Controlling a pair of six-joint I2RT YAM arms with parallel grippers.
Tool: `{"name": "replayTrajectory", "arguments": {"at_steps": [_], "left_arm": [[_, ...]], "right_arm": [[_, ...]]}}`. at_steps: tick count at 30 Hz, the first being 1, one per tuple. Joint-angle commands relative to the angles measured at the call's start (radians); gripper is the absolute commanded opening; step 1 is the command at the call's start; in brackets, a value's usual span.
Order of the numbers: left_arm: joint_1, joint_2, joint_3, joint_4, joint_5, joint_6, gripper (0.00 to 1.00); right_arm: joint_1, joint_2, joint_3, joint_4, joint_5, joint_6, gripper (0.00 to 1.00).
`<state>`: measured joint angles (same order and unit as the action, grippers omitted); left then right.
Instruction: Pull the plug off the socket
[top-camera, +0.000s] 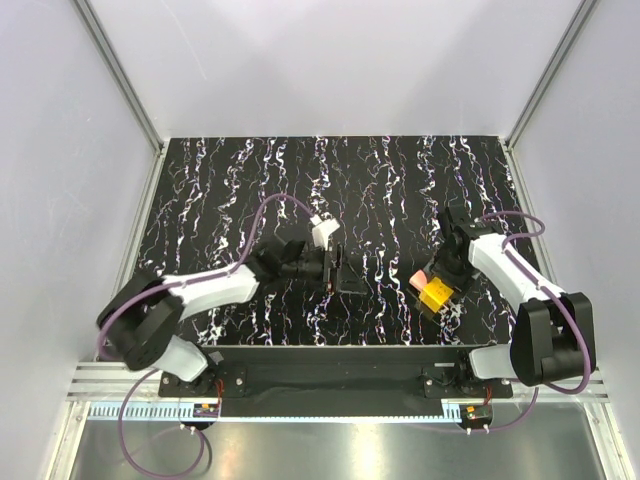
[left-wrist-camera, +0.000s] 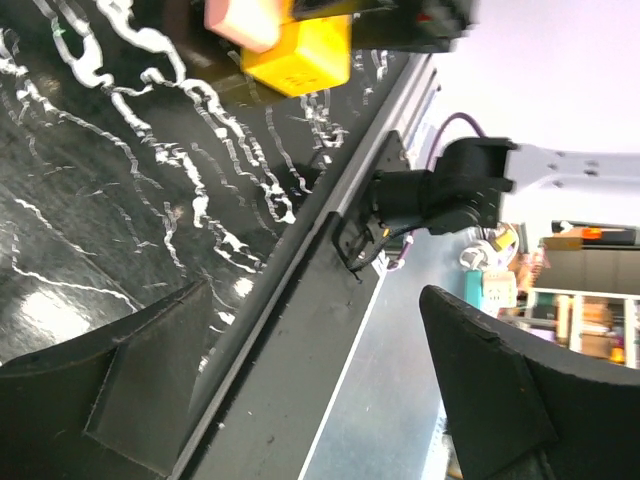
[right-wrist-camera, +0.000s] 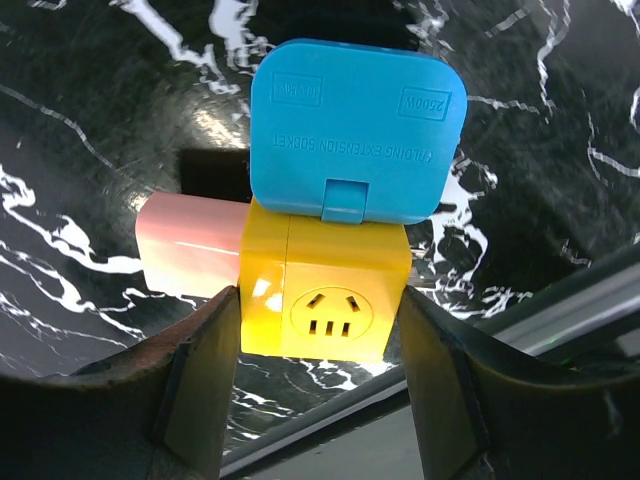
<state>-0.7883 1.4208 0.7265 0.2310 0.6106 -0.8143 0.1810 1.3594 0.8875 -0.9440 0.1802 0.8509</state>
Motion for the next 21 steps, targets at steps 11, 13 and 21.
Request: {"name": "replayTrajectory", "arguments": {"at_steps": [11,13,21], "left_arm": [[-0.005,0.443,0.269,0.340,0.121,-0.227,0.71],[-0.011,0.501,0.286,0.372,0.085,-0.250,0.66],[-0.106,0.667,0.355,0.429,-0.067,-0.245,0.59]], "right_arm": [[0.052,0.014,-0.088,0.197,-0.077,-0.170,0.00],[0.054,0.012,-0.094,0.215,-0.097,-0.176,0.00],[0.060,0.026,-0.099,0.228,-0.159,-0.205,0.00]]}}
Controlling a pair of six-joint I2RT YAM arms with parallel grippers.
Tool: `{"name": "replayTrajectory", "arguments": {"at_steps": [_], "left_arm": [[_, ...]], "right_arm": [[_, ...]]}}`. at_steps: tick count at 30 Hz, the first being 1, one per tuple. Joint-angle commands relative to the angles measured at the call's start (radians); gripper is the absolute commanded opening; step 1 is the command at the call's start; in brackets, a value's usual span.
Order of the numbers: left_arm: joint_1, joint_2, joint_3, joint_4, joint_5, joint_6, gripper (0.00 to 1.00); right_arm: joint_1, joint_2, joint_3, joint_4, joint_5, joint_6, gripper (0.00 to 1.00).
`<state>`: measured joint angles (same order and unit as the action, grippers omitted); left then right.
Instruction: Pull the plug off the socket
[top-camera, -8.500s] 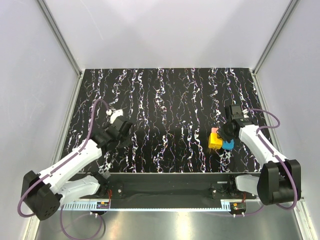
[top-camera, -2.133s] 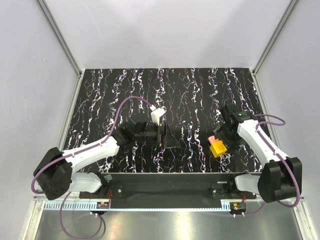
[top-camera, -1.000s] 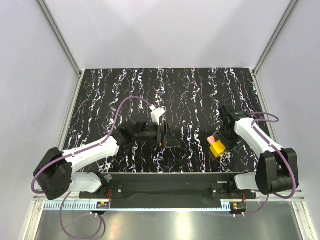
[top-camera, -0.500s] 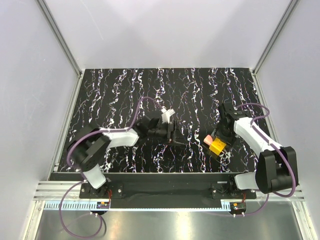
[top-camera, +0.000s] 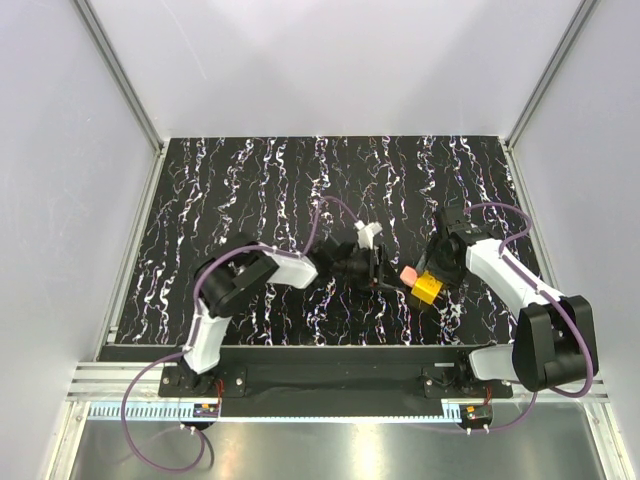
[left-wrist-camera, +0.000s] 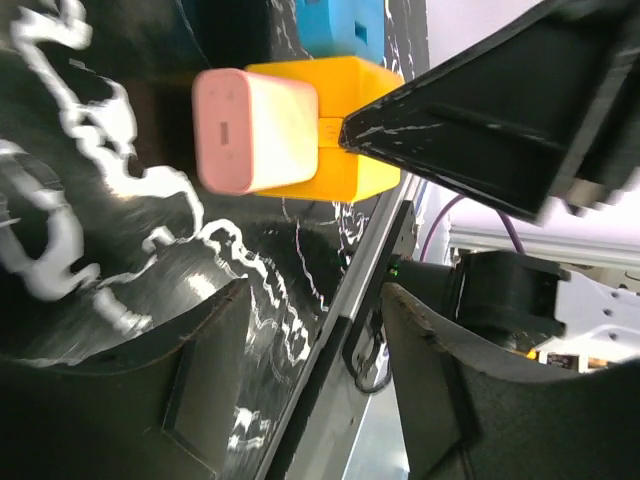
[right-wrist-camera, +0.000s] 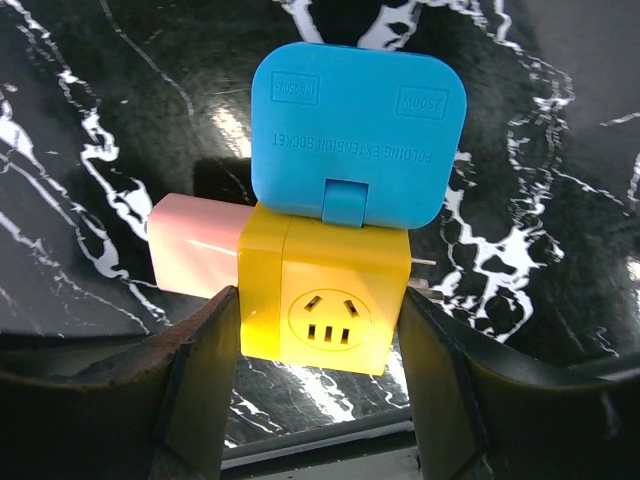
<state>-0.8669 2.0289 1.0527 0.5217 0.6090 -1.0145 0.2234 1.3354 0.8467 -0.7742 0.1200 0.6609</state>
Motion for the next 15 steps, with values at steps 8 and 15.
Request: {"name": "replayTrajectory", "arguments": {"at_steps": [8,15], "left_arm": [[-0.027,0.114,0.009,0.225,-0.110,-0.085,0.60],[-0.007,0.126,-0.055,0.368,-0.141,-0.183,0.55]], "right_arm": [[0.016,0.044,-0.066,0.059,-0.117,-0.043,0.00],[0.017,0.054,-0.066,0.062,-0.149,-0.047,0.00]]}}
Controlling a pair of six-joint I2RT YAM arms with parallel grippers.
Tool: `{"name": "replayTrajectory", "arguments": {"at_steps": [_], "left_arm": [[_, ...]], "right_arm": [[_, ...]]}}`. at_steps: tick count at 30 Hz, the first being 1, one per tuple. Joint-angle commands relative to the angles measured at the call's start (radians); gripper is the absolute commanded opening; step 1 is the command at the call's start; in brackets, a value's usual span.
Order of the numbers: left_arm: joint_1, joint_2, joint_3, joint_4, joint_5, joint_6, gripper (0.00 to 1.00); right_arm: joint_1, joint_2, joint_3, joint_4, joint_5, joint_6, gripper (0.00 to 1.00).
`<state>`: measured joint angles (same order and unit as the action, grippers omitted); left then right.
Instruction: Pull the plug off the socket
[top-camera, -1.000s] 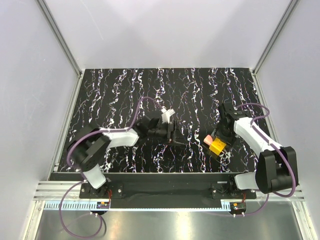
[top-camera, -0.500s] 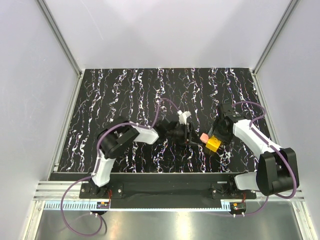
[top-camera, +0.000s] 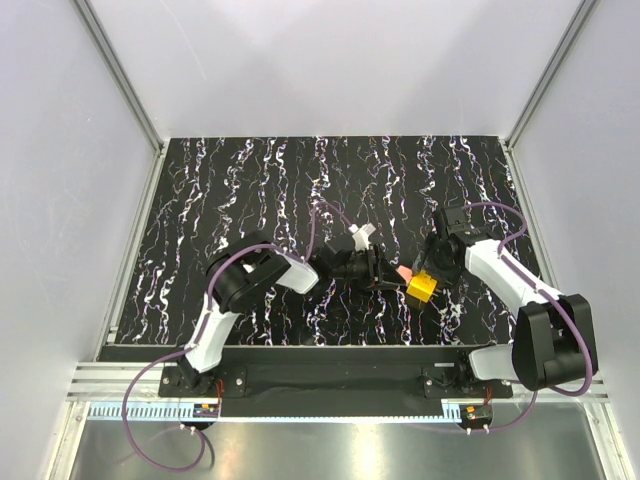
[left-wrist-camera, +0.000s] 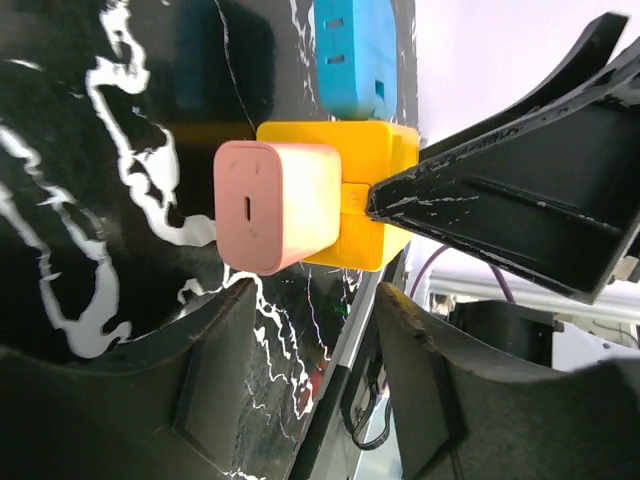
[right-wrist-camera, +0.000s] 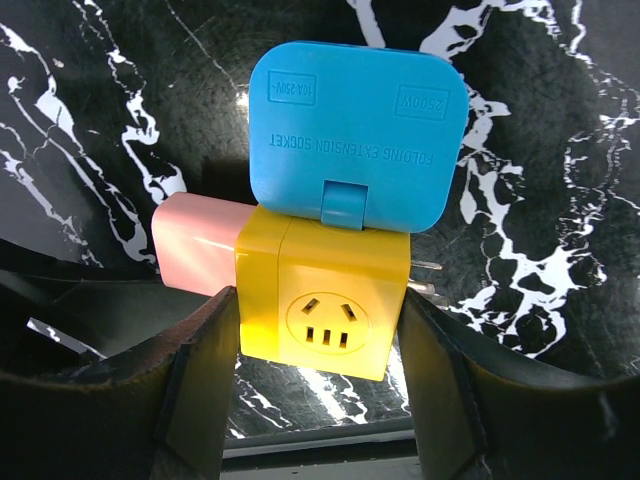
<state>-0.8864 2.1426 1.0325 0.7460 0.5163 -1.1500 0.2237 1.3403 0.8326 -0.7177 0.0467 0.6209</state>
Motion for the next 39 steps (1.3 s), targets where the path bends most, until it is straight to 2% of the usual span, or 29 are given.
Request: {"name": "replayTrajectory", "arguments": {"at_steps": [1,7,14,19,29,33,34,36,37,39], "left_arm": [[0.014,0.014,-0.040,0.144,-0.062,-0.062,0.54],[0.018,0.011,-0.049,0.089,-0.133,-0.044,0.45],[0.018,0.060,0.006,0.092,-0.134,-0.056,0.49],[0.018,0.089,0.024,0.161,-0.111,-0.088,0.53],[0.018,0.129,0.034,0.220,-0.093,-0.129,0.48],[0.018,0.134,0.032,0.222,-0.104,-0.132,0.38],[0.020,0.134,0.029,0.222,-0.108,-0.131,0.30],[0.020,0.131,0.015,0.240,-0.120,-0.129,0.20],[0.021,0.131,0.002,0.253,-0.125,-0.131,0.09],[0.023,0.126,-0.014,0.277,-0.142,-0.135,0.00]], "right_arm": [[0.016,0.049,-0.050,0.006,-0.074,-0.007,0.00],[0.017,0.043,-0.047,0.006,-0.071,-0.006,0.00],[0.017,0.051,-0.044,0.004,-0.073,-0.009,0.00],[0.017,0.053,-0.041,0.006,-0.074,-0.013,0.00],[0.017,0.063,-0.041,0.009,-0.079,-0.013,0.00],[0.019,0.076,-0.047,0.008,-0.062,0.002,0.00],[0.017,0.079,-0.052,0.003,-0.053,0.008,0.00],[0.017,0.082,-0.058,-0.003,-0.053,0.017,0.00],[0.016,0.085,-0.059,-0.008,-0.029,0.022,0.00],[0.017,0.089,-0.059,-0.026,-0.012,0.030,0.00]]}}
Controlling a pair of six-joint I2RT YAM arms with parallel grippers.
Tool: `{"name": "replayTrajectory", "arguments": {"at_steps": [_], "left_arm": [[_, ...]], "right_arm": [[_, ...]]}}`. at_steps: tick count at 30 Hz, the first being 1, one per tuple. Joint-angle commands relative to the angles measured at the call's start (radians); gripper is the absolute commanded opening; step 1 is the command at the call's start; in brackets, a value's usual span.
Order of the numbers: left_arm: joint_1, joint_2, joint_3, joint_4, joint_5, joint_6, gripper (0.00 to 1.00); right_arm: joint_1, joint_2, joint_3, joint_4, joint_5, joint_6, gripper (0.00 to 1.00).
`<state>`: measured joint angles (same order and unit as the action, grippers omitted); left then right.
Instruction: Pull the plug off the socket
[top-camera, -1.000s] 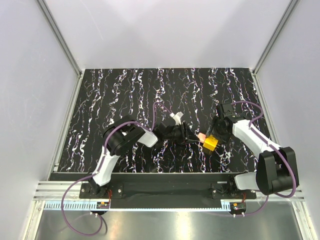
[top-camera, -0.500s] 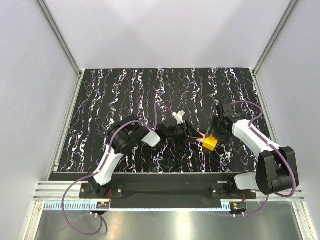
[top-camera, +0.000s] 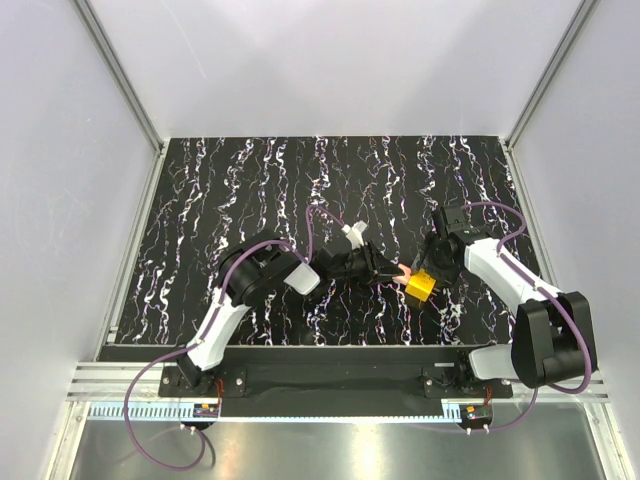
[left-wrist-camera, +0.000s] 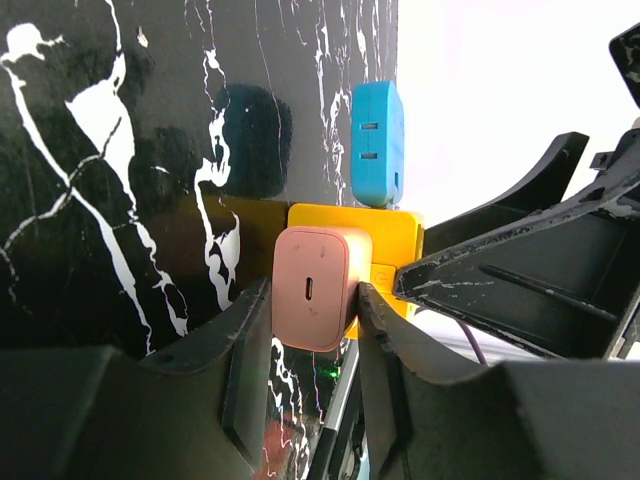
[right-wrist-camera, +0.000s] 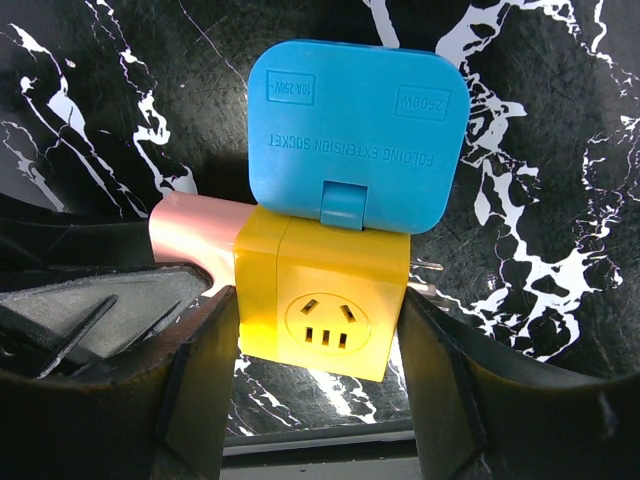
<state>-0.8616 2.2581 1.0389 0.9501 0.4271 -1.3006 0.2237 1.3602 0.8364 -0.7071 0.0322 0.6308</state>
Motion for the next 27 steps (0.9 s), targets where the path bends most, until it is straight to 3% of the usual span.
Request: {"name": "replayTrajectory", "arguments": {"at_steps": [1,27], "left_arm": [[0.001,0.011,-0.028,0.079,-0.060,0.017,0.00],[0.030,-0.069,-0.092,0.062,-0.162,0.084,0.00]], "right_arm": [[0.017,0.071,-0.066,-0.041,0.015,0.023,0.00],[0.017,0.142,-0.063,-0.088,0.124,0.107,0.00]]}}
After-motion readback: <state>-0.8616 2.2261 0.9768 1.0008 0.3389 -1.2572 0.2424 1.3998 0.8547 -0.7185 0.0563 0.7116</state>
